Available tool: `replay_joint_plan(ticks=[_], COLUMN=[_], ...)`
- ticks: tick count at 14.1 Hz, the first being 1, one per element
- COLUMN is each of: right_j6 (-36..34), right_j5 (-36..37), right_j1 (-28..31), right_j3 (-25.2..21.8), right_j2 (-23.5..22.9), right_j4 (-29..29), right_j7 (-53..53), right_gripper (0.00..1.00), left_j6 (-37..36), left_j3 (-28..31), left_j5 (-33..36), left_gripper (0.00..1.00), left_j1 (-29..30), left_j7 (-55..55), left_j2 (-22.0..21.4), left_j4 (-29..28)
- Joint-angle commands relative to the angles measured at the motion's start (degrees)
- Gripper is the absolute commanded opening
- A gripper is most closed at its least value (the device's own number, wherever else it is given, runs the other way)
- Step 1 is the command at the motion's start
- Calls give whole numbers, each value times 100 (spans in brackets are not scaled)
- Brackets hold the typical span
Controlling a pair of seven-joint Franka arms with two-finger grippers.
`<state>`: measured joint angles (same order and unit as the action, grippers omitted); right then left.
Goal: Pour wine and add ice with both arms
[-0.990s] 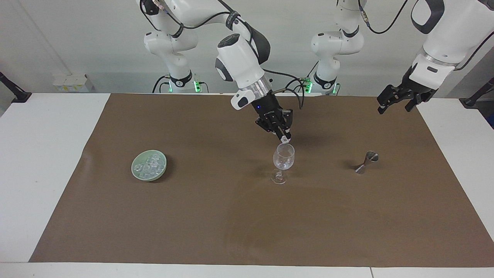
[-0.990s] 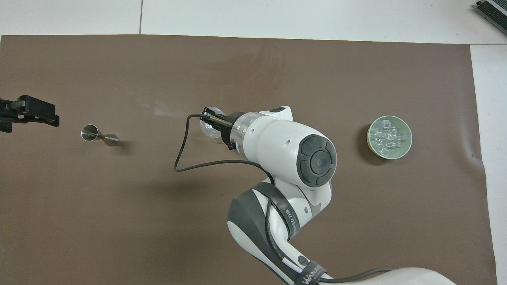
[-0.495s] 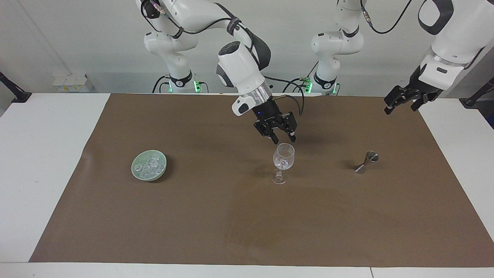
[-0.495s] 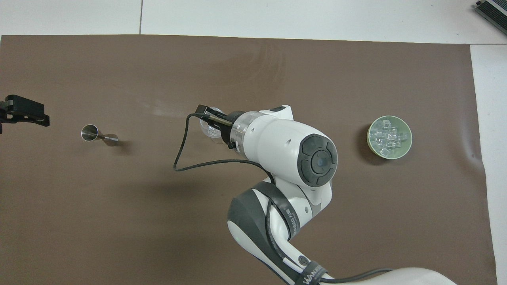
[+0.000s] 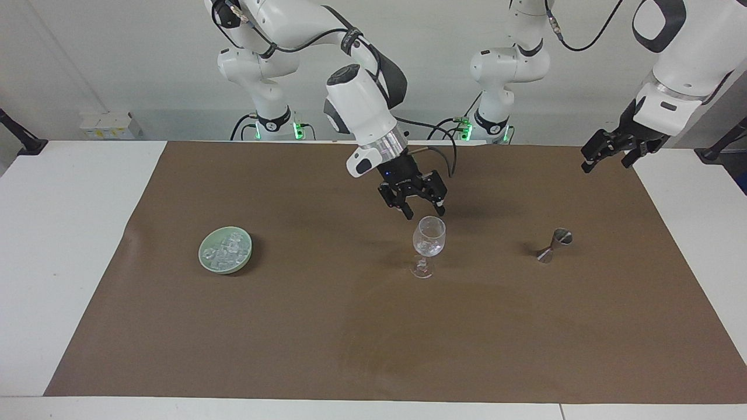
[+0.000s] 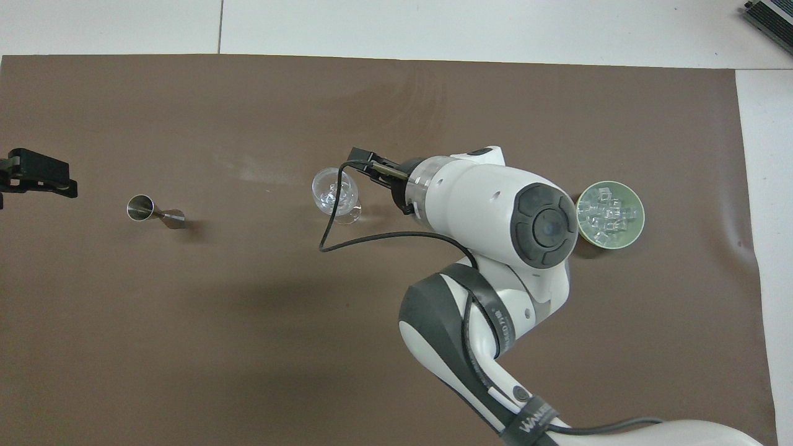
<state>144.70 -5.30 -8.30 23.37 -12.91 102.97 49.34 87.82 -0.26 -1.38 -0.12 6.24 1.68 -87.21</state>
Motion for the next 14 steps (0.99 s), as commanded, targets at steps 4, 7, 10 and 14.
replay_joint_plan(ticks=[4,7,10,14], right_j6=[-2188,-3234,-3913,-4107], right_j5=[117,125,134,362], right_j1=[952,1216,1270,1287], right_j3=[36,27,-87,-482], right_j2=[1421,1897,2038,2038], right_j4=[434,338,-13,-137], right_j7=[-1293,-1778,-2182,-2726], right_gripper=[100,100,100,100], left_j6=[77,77,77,77], left_j3=[-18,-18,-18,-18], left_j5=[59,59,59,59], left_gripper=[100,100,100,100], left_j1=[38,29,38,29], left_j7=[0,0,0,0], left_j2=[-185,-185,-185,-185], left_j4=[-226,-226,-226,-226])
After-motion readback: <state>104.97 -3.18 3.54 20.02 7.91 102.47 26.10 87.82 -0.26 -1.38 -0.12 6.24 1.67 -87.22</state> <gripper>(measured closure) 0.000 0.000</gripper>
